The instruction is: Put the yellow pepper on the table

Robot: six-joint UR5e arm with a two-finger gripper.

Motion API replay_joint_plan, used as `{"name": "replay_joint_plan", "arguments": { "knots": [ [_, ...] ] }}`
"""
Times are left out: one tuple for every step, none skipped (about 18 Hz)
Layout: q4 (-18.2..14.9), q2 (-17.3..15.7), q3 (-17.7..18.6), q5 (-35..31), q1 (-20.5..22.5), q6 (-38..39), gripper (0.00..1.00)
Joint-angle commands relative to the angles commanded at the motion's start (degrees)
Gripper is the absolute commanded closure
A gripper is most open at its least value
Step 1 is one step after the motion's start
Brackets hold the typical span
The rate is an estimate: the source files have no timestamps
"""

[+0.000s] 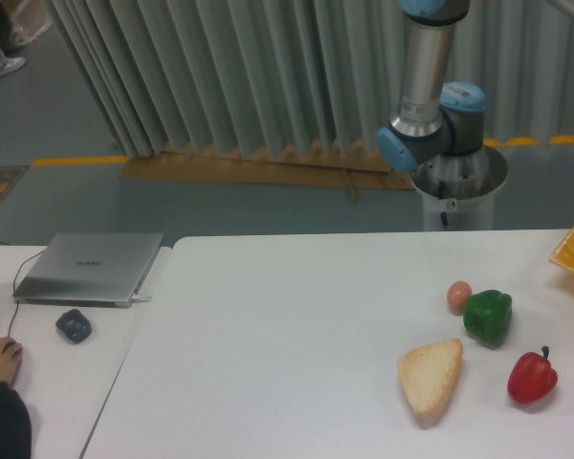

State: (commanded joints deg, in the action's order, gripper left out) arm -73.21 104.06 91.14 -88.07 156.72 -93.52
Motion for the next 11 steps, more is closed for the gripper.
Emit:
{"name": "replay_joint_plan", "arguments": {
  "knots": [
    [0.2,0.2,-0.1,0.4,-1.7,1.0,0.41],
    [0.6,0.6,-0.4,0.3,-3.0,3.0,0.41],
    [1.4,1.1,-0.6,0.2,-4.1,5.5,0.41],
    [2.7,2.2,-0.8,-0.1,-5.6,8.2,0.41],
    [4.3,3.0,-0.8,-0.4,-7.3,10.2,0.41],
    [5.8,3.6,-0.8,-1.2,-8.6,12.1,0.41],
    [6.4,4.4,-0.8,-2.8,-9.8,14.1,0.41],
    [6.5,4.7,-0.8,-4.3,-10.3,14.1,0.41],
    [6.5,4.7,-0.9,-5.6,-10.5,13.9,0.41],
    [6.6,4.8,-0.9,-6.1,-10.5,13.9,0.41],
    [6.7,5.2,-0.9,-6.1,-10.5,14.0,0.41]
  ]
}}
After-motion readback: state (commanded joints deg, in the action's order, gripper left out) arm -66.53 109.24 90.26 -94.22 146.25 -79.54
